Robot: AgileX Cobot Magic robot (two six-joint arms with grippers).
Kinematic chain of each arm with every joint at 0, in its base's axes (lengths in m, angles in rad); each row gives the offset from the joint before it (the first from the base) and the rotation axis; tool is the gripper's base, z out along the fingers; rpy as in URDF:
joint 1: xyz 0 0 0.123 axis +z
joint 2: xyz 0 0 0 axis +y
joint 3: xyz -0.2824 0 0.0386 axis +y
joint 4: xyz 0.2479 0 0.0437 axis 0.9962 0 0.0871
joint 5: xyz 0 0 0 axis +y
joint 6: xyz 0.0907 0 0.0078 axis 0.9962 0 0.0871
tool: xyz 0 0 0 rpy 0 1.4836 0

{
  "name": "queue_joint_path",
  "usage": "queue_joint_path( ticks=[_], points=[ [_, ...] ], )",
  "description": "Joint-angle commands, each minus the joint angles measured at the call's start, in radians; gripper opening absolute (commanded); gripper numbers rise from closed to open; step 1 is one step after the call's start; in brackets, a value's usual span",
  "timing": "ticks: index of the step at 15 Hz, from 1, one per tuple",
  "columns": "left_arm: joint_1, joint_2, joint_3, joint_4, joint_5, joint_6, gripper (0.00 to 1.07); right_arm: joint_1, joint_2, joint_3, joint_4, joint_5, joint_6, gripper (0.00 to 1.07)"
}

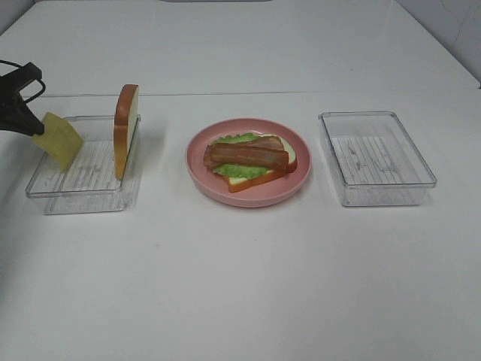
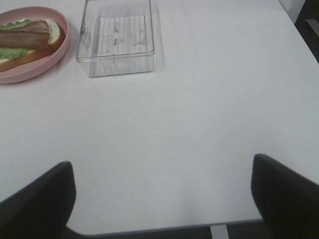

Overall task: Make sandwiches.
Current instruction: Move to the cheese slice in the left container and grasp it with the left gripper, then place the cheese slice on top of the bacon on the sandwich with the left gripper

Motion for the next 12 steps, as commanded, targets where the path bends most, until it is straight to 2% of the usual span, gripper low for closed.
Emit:
queue_joint_path(
  ticks=[1,7,8,12],
  points=[
    [-0.012,0.002,-0.003,0.002,-0.028,-0.021,0.00,-0.006,-0.034,0.004,0.005,-0.009,-0.007,0.92],
    [-0.019,-0.033,-0.007,-0.014,-0.016,-0.028,0.00,-0.006,-0.034,0.004,0.005,-0.009,-0.007,0.92],
    [-0.019,-0.052,-0.035,-0.011,0.010,-0.053,0.00,-0.006,-0.034,0.004,0.005,-0.009,-0.007,0.92],
    [-0.019,-0.068,-0.060,-0.011,0.064,-0.093,0.00,-0.006,-0.034,0.004,0.005,-0.009,-0.007,0.92]
  ],
)
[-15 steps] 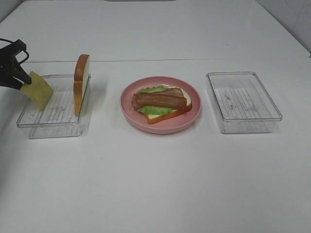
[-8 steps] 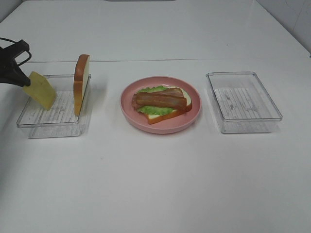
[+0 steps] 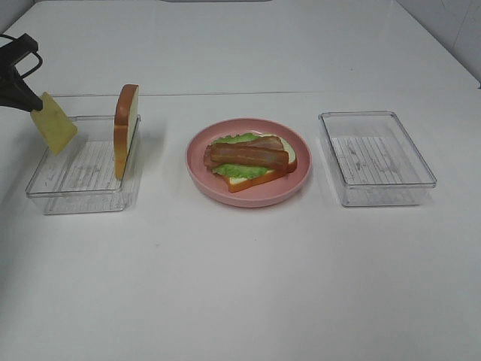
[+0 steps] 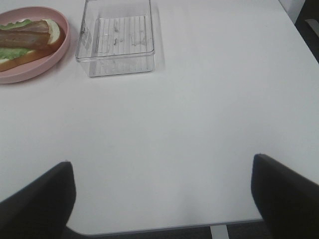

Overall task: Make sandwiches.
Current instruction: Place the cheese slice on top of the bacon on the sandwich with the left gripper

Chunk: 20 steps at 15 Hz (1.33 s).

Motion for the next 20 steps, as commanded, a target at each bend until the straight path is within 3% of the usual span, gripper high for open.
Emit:
queue_joint_path(
  ticks=[1,9,16,20],
  points=[
    [-0.005,-0.029,-0.007,-0.007,0.040,-0.040,0.00,-0.006,-0.034,0.004,0.005,-0.009,-0.007,0.92],
    [-0.060,-0.089,-0.015,-0.011,0.063,-0.060,0.00,-0.006,-0.034,0.004,0.005,-0.009,-0.007,0.92],
    [-0.201,-0.097,-0.267,0.044,0.131,-0.195,0.00,-0.006,-0.034,0.004,0.005,-0.009,-0.007,0.92],
    [-0.298,-0.097,-0.357,0.050,0.132,-0.260,0.00,-0.006,-0.034,0.004,0.005,-0.009,-0.007,0.92]
  ],
)
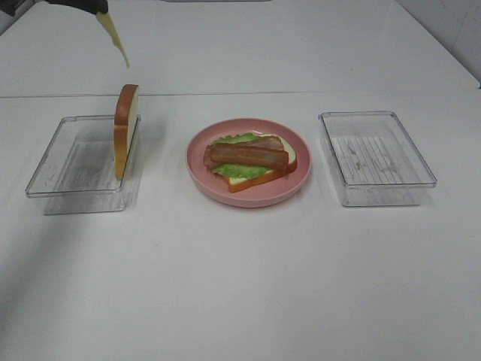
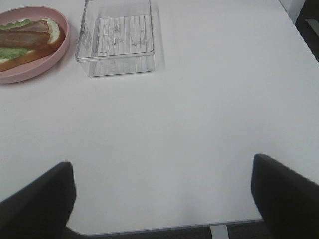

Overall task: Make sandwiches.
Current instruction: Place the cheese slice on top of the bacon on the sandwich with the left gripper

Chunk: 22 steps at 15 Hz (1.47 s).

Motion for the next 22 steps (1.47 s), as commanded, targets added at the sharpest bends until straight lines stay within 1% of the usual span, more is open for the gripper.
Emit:
queue_joint_path(
  ticks=[1,3,4,6,7,10,12,15,16,19,21,22],
  points=[
    [-0.056,-0.008,-0.042,-0.002,0.002,-0.034,0.00,-0.006,-0.034,0.004,0.005,-0.009,-0.007,0.92],
    [-0.093,-0.008,-0.062,-0.002,-0.011,-0.046,0.00,-0.006,-0.034,0.004,0.005,-0.009,-0.007,0.92],
    [-0.128,-0.008,-0.070,-0.019,-0.038,-0.053,0.00,-0.006,-0.034,0.004,0.005,-0.009,-0.007,0.92],
    [-0.165,-0.007,-0.070,-0.048,-0.071,-0.053,0.00,-0.006,-0.034,0.004,0.005,-0.009,-0.007,0.92],
    [-0.199,0.001,-0.070,-0.069,-0.106,-0.053,0.00,-0.006,-0.034,0.004,0.005,-0.009,-0.007,0.92],
    [-0.247,0.025,-0.070,-0.105,-0.145,-0.055,0.00,-0.006,-0.034,0.004,0.005,-0.009,-0.007,0.92],
    [-0.290,0.069,-0.070,-0.134,-0.178,-0.053,0.00,-0.006,-0.034,0.004,0.005,-0.009,-0.007,0.92],
    [-0.337,0.108,-0.070,-0.139,-0.230,-0.052,0.00,-0.006,-0.034,0.004,0.005,-0.009,-0.007,0.92],
    [-0.366,0.149,-0.070,-0.164,-0.264,-0.050,0.00,-0.006,-0.034,0.004,0.005,-0.009,-0.007,0.92],
    [-0.391,0.193,-0.070,-0.171,-0.291,-0.050,0.00,-0.006,-0.034,0.004,0.005,-0.009,-0.007,0.92],
    [-0.416,0.262,-0.070,-0.186,-0.324,-0.048,0.00,-0.006,-0.034,0.004,0.005,-0.009,-0.007,0.92],
    [-0.418,0.269,-0.070,-0.184,-0.334,-0.048,0.00,-0.006,-0.034,0.004,0.005,-0.009,-0.007,0.92]
  ],
)
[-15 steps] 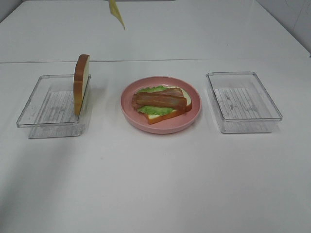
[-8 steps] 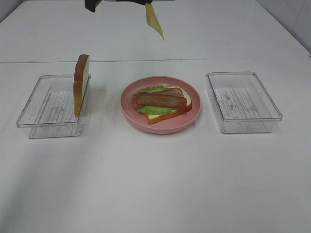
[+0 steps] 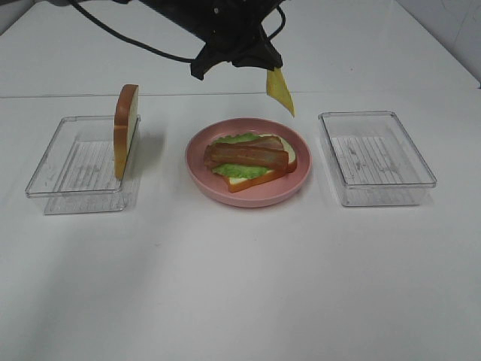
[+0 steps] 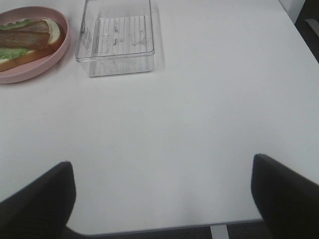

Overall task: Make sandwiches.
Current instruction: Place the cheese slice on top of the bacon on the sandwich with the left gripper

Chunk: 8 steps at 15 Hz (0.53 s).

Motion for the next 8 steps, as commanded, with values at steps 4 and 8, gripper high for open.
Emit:
queue_joint_path(
  ticks=[4,8],
  points=[
    [-0.019,0.071,-0.003,-0.031,-0.031,0.026,0.00,-0.006,-0.034,0.004,0.005,-0.009,-0.007,0.92],
    [-0.019,0.071,-0.003,0.065,0.006,0.027,0.00,-0.006,-0.034,0.004,0.005,-0.009,-0.007,0.92]
  ],
)
